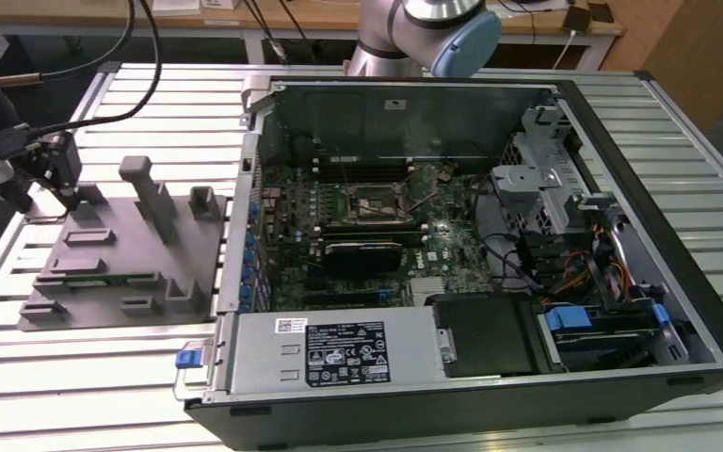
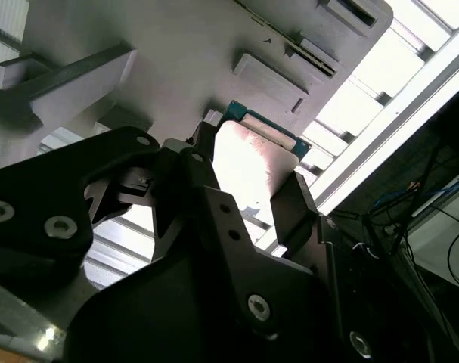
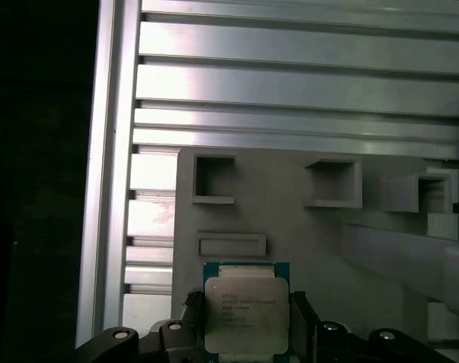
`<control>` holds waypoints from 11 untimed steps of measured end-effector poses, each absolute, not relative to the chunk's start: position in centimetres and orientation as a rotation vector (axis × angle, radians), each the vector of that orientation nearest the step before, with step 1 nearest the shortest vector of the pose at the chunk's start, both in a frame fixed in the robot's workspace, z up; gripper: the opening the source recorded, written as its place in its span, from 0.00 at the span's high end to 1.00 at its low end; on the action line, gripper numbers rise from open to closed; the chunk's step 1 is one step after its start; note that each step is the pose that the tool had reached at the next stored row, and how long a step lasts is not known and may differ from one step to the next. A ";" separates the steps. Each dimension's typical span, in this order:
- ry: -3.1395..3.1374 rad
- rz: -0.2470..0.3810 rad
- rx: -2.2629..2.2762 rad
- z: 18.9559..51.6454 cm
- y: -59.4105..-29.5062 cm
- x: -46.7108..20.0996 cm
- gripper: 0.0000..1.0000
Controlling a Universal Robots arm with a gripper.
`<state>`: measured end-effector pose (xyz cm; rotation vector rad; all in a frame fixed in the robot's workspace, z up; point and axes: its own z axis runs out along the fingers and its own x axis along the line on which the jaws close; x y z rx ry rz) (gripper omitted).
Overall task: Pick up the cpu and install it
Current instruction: 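Pick up the cpu and move it towards the insertion slot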
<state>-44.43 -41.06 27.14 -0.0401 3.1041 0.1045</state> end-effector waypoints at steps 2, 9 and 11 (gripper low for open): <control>3.102 0.104 -0.040 27.6 -41.1 -44.4 0.46; 3.093 0.104 -0.041 29.4 -41.1 -44.4 0.46; 3.090 0.104 -0.041 30.0 -41.1 -44.4 0.46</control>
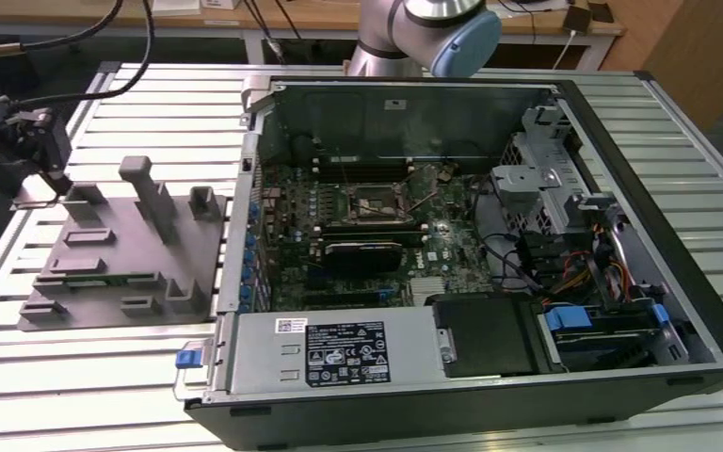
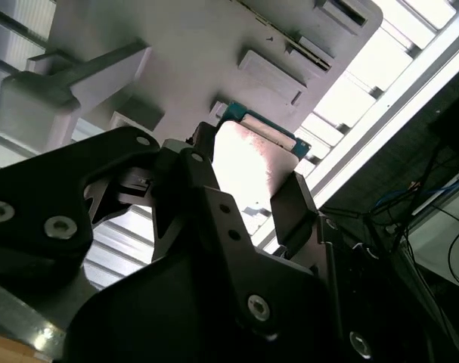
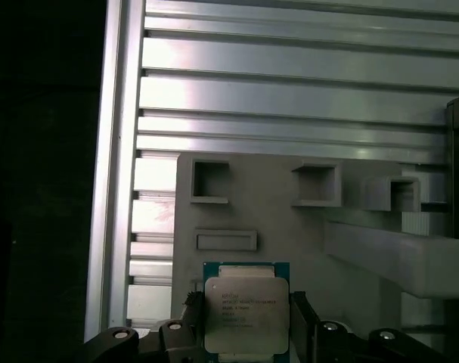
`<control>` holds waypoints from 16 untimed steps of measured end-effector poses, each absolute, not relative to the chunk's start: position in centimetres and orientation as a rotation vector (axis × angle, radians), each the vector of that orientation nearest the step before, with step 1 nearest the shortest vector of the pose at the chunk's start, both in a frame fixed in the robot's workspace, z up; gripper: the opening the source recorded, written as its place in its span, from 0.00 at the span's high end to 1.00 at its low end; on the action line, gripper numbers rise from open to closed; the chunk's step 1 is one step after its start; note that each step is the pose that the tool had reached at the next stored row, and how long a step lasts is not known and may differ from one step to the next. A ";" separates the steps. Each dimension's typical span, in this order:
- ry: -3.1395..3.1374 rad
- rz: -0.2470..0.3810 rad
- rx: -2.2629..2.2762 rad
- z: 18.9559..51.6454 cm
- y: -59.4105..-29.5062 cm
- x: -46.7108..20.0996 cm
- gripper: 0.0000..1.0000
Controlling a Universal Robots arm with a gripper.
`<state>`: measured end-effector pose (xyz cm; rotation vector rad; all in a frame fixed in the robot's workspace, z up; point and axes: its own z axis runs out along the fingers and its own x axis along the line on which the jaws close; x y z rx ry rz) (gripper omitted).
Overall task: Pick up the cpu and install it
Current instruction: 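Pick up the cpu and move it towards the insertion slot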
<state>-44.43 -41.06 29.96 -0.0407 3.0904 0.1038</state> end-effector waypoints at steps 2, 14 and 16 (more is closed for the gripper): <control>3.087 0.104 -0.041 30.5 -41.1 -44.4 0.46; 3.068 0.103 -0.042 33.9 -41.1 -44.4 0.46; 3.064 0.102 -0.042 34.5 -41.1 -44.4 0.46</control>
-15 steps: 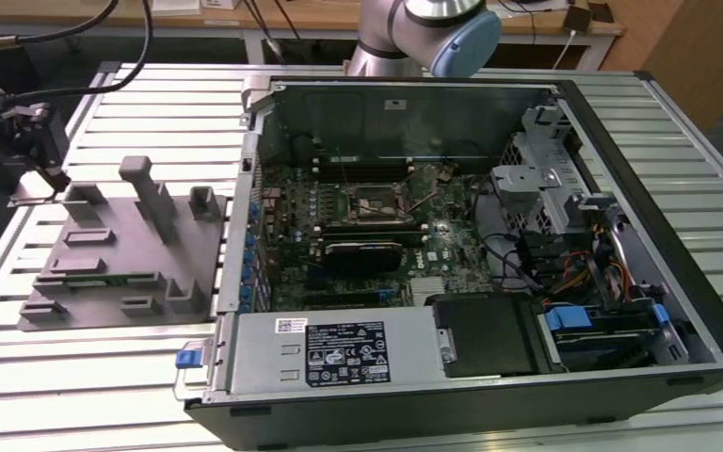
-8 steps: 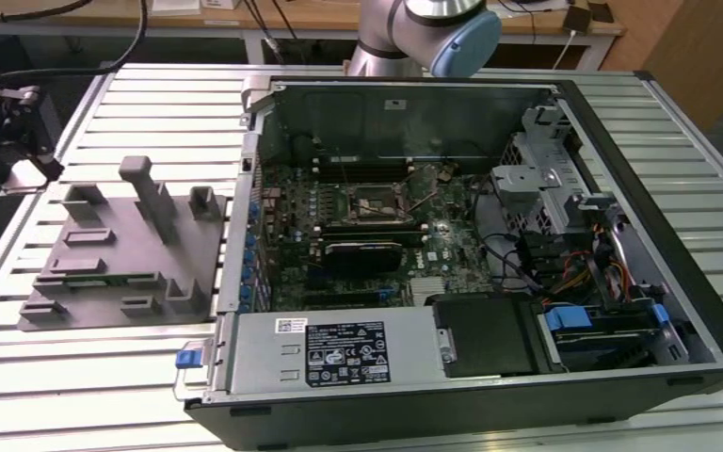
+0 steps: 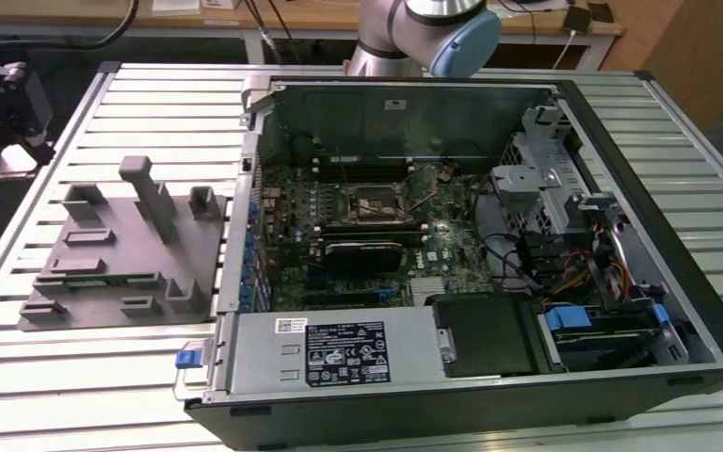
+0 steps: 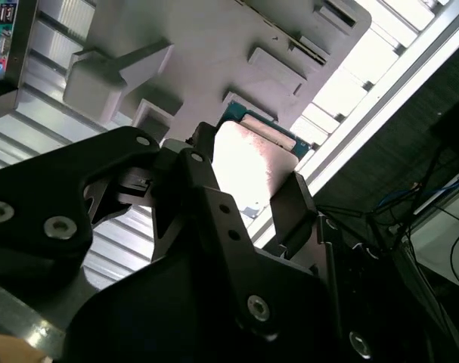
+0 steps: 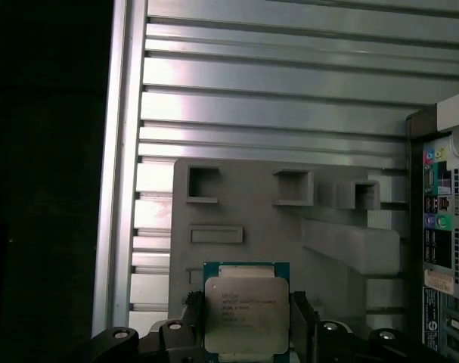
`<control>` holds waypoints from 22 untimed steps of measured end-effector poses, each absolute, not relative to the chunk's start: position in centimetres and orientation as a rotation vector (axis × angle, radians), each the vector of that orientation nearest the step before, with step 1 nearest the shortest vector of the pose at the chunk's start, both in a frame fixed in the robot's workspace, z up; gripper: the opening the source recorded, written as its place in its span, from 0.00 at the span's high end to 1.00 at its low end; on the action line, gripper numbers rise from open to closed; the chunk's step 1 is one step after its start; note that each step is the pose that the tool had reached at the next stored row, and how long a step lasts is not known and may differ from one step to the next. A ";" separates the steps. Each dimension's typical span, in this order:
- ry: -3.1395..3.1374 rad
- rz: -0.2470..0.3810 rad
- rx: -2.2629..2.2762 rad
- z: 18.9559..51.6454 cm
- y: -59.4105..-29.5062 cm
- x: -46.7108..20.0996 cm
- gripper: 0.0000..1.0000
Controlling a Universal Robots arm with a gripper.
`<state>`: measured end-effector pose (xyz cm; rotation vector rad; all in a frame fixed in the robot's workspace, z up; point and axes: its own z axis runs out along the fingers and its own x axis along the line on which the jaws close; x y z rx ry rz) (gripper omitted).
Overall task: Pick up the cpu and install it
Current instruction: 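Pick up the cpu and move it towards the insertion slot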
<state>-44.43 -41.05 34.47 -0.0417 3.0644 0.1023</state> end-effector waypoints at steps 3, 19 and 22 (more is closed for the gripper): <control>3.060 0.102 -0.042 35.3 -41.0 -44.4 0.46; 3.046 0.101 -0.042 37.5 -41.0 -44.2 0.46; 3.046 0.101 -0.042 37.5 -41.0 -43.7 0.46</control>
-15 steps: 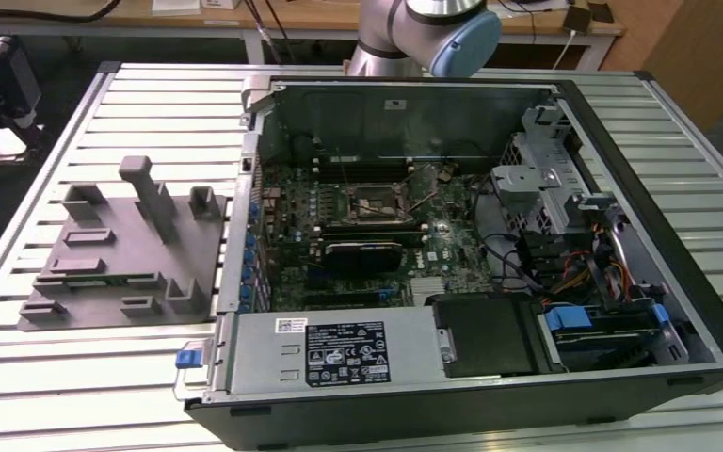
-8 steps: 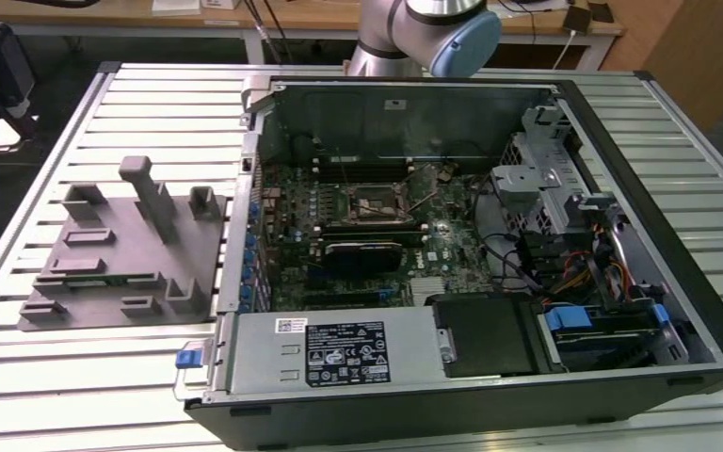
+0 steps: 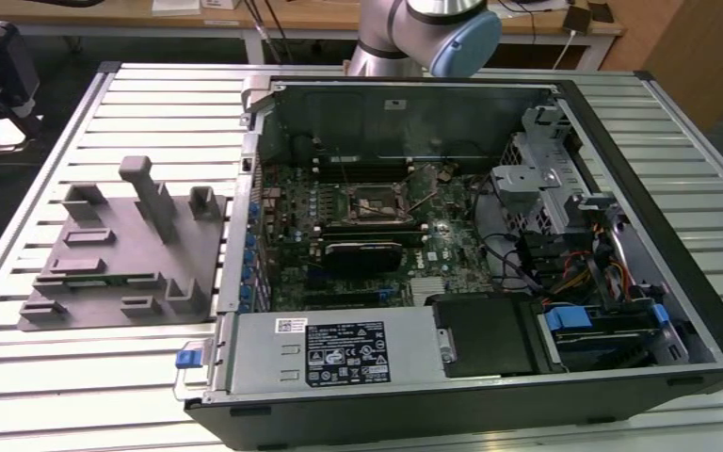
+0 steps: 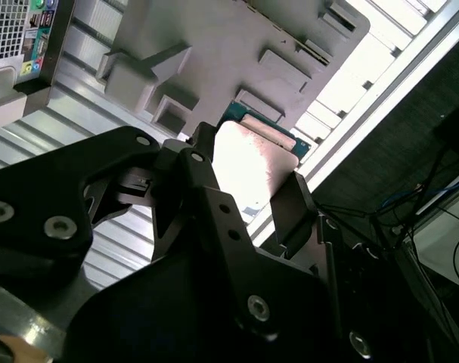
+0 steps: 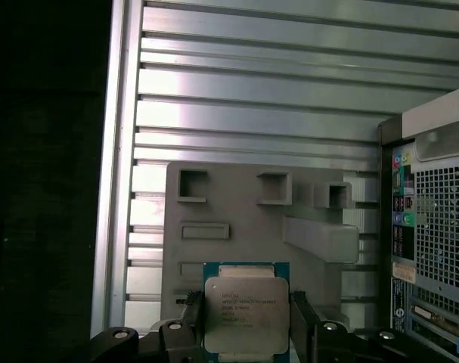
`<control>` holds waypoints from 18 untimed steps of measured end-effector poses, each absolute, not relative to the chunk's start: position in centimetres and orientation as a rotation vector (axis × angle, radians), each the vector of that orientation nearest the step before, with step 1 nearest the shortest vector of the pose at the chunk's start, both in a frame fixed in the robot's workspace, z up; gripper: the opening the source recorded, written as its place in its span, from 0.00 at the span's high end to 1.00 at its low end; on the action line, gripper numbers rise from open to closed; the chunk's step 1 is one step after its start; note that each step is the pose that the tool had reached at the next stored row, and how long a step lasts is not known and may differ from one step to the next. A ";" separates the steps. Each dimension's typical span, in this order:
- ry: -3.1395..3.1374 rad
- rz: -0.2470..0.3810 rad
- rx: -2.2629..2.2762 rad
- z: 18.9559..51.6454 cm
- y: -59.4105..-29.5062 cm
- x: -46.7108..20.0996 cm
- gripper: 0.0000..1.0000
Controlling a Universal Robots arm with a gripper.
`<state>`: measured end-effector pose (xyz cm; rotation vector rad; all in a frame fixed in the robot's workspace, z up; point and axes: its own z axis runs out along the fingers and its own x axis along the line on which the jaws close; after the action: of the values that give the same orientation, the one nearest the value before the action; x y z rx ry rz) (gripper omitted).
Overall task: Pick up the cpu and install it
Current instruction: 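Pick up the cpu and move it towards the insertion slot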
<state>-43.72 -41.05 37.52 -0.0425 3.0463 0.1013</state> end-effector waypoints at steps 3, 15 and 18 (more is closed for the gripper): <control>3.046 0.101 -0.042 37.5 -41.0 -43.1 0.46; 3.047 0.102 -0.042 37.5 -41.0 -40.1 0.46; 3.048 0.101 -0.042 37.5 -41.0 -39.2 0.46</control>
<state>-39.15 -41.05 37.51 -0.0423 3.0478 0.1015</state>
